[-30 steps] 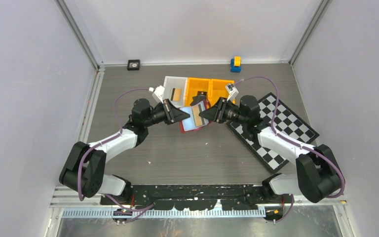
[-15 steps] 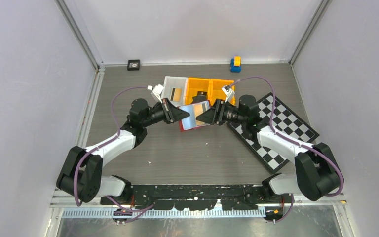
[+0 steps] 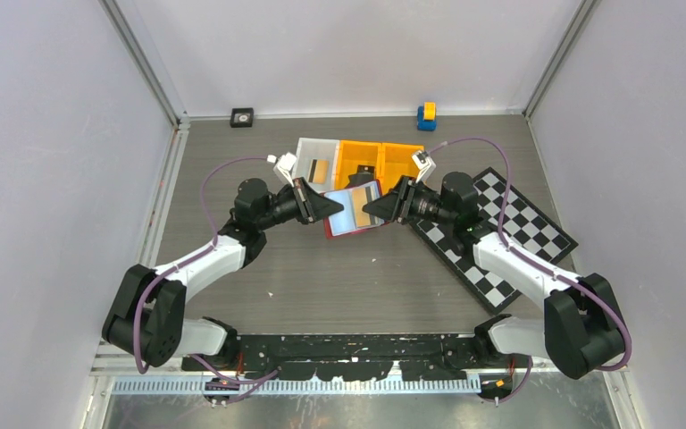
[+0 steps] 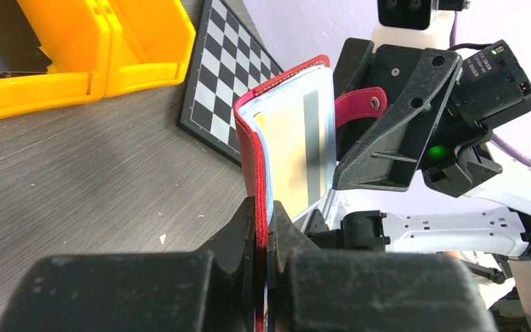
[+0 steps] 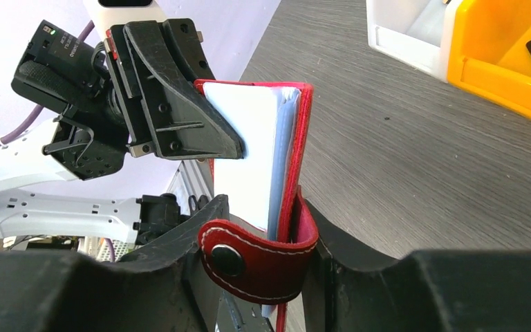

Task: Take the credit cards out of the card holder
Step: Remove the credit card from the card holder.

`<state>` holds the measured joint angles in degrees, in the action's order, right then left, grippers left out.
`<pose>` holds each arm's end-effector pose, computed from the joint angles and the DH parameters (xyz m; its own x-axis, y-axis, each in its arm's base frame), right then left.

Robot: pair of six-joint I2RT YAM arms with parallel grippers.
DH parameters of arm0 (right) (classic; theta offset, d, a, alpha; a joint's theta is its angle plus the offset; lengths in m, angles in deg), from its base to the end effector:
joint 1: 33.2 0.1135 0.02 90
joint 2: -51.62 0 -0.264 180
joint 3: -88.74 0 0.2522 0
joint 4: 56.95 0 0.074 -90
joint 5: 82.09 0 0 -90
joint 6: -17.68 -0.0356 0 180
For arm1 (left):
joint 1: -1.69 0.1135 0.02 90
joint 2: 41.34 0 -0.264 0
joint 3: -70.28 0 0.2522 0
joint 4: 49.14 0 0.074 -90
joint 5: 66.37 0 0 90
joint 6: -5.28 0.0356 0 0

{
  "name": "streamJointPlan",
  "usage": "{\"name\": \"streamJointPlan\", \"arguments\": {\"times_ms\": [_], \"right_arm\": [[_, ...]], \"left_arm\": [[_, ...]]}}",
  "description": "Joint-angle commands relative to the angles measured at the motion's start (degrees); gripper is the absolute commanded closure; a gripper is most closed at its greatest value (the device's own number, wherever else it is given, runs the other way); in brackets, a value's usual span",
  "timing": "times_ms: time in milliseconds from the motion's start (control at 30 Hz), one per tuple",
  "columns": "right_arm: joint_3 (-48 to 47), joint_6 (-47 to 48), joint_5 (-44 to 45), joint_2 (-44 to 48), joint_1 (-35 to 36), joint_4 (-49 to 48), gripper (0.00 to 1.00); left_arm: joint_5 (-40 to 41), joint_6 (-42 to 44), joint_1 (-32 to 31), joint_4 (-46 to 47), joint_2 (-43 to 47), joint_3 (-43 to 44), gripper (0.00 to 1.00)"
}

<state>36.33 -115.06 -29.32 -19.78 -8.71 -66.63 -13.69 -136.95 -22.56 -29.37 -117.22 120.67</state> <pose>0.2416 0.1337 0.2651 -0.7009 0.2745 -0.6583 -0.5415 0.3959 0.7416 0.2510 -0.1368 0.2508 -0.7486 -0.3522 -0.5617 0.4651 0.3247 -0.8235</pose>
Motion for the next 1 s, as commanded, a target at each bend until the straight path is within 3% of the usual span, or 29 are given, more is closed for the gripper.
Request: {"name": "streamJointPlan", "arguments": {"times_ms": [0, 367, 533, 633, 833, 900, 967], "right_arm": [[-0.34, 0.66, 0.37, 0.93, -0.37, -1.42, 0.57], [-1.65, 1.95, 1.99, 0.34, -0.39, 2.50, 0.75], [-2.59, 2.47, 3.66, -0.90, -0.41, 4.89, 0.88], [-2.85, 1.91, 4.66, -1.71, -0.68, 5.58, 0.96], [-1.18, -0.12, 7.54, -0.44, -3.36, 5.51, 0.99], [-0.47, -0.59, 9.33, -0.08, -4.15, 5.74, 0.99], [0.23, -1.12, 11.34, 0.04, -4.51, 5.59, 1.00]], "left_arm": [[-1.14, 0.55, -0.01, 2.05, 1.18, 1.26, 1.00], [1.54, 2.38, -0.01, -0.91, 3.66, 0.88, 1.00], [4.12, 3.93, -0.01, -3.96, 5.84, 0.40, 0.99], [8.19, 5.37, 0.06, -9.30, 7.10, 0.67, 0.87], [21.65, 8.41, 0.34, -24.23, 11.89, 2.12, 0.36], [23.69, 8.47, 0.34, -24.11, 14.14, 0.57, 0.28], [23.74, 8.33, 0.34, -20.88, 16.47, -1.28, 0.27]]}}
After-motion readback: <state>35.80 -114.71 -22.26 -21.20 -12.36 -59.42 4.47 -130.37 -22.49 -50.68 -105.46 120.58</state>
